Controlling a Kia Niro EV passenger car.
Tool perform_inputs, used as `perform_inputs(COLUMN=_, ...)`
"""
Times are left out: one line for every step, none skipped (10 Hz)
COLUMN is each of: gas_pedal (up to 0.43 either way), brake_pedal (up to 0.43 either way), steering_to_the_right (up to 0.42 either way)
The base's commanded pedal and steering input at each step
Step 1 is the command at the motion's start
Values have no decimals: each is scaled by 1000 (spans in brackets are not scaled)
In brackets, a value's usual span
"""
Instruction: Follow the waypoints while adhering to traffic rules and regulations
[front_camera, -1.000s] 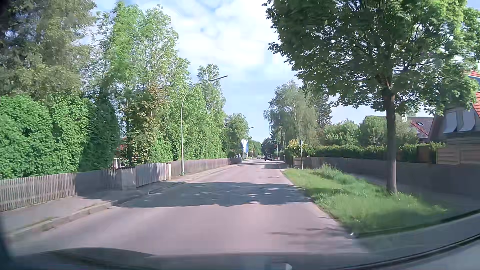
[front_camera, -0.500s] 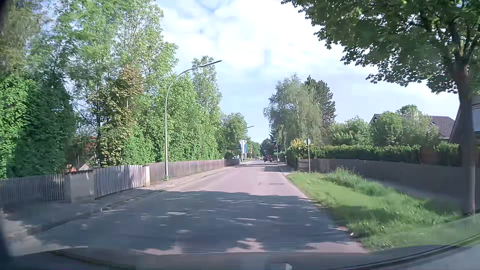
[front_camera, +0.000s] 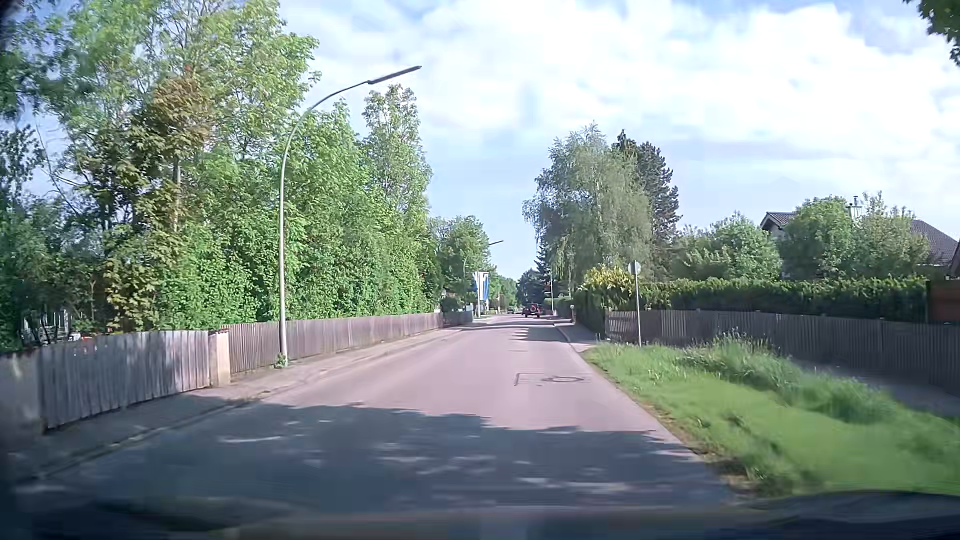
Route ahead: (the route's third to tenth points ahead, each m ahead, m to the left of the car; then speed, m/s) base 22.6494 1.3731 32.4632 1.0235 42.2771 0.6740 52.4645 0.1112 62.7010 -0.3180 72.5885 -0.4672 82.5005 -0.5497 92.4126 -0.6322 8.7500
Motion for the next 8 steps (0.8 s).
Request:
perform_inputs(gas_pedal=110, brake_pedal=0, steering_to_the_right=7)
perform_inputs(gas_pedal=110, brake_pedal=0, steering_to_the_right=7)
perform_inputs(gas_pedal=110, brake_pedal=0, steering_to_the_right=8)
perform_inputs(gas_pedal=110, brake_pedal=0, steering_to_the_right=10)
perform_inputs(gas_pedal=110, brake_pedal=0, steering_to_the_right=13)
perform_inputs(gas_pedal=110, brake_pedal=0, steering_to_the_right=11)
perform_inputs(gas_pedal=110, brake_pedal=0, steering_to_the_right=8)
perform_inputs(gas_pedal=110, brake_pedal=0, steering_to_the_right=6)
